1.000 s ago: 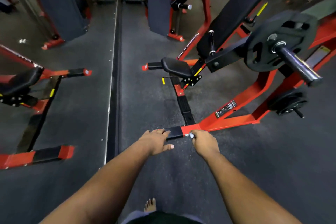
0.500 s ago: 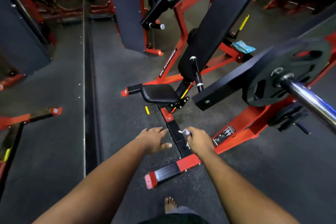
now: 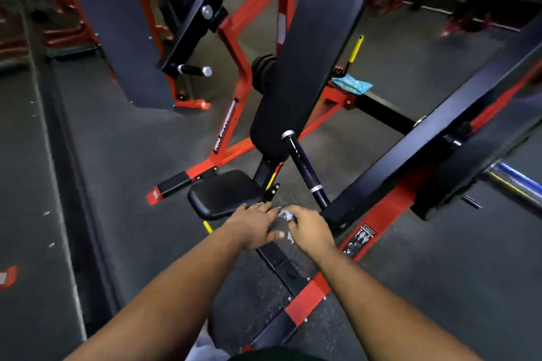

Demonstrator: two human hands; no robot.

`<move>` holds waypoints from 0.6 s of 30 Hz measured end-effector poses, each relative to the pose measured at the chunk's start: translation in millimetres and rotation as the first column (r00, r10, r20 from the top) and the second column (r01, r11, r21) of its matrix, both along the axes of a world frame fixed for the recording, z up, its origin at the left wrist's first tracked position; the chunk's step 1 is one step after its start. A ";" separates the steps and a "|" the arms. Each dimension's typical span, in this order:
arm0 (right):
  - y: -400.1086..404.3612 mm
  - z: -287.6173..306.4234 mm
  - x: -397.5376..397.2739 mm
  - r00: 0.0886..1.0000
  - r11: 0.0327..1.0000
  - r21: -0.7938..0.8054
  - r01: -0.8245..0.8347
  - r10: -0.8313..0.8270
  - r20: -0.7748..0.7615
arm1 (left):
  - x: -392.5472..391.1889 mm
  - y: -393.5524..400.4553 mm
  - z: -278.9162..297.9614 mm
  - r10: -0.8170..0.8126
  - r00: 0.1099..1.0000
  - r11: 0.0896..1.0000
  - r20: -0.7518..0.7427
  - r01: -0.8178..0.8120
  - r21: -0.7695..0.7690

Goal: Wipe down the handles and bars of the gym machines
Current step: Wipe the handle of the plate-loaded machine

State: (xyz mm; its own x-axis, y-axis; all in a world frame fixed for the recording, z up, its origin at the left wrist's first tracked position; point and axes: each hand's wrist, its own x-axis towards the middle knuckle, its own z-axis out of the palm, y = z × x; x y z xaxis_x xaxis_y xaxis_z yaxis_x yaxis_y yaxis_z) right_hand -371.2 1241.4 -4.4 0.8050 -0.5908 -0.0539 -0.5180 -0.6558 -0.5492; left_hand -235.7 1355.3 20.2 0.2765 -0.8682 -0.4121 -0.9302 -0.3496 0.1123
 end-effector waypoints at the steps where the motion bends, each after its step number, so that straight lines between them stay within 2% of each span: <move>1: -1.9 -1.1 10.0 0.999 1.000 0.004 0.028 -0.028 0.026 | 14.9 -6.8 -0.9 -0.026 1.000 1.000 0.003 0.026 -0.006; 6: -2.0 -4.9 52.1 0.936 0.954 0.073 0.290 -0.298 0.187 | 99.5 -41.0 1.6 -0.255 0.966 0.966 0.037 0.256 -0.026; 10: 1.0 3.1 72.8 0.800 0.851 0.128 0.509 -0.523 0.294 | 154.8 -74.2 19.2 -0.426 0.900 0.898 0.089 0.433 -0.078; 13: 2.1 12.4 85.0 0.706 0.782 0.137 0.609 -0.612 0.357 | 179.1 -94.6 30.7 -0.521 0.846 0.838 0.114 0.532 -0.121; 18: -11.8 22.9 98.8 0.570 0.645 0.041 0.763 -0.702 0.426 | 194.2 -139.3 38.9 -0.638 0.737 0.722 0.221 0.673 -0.159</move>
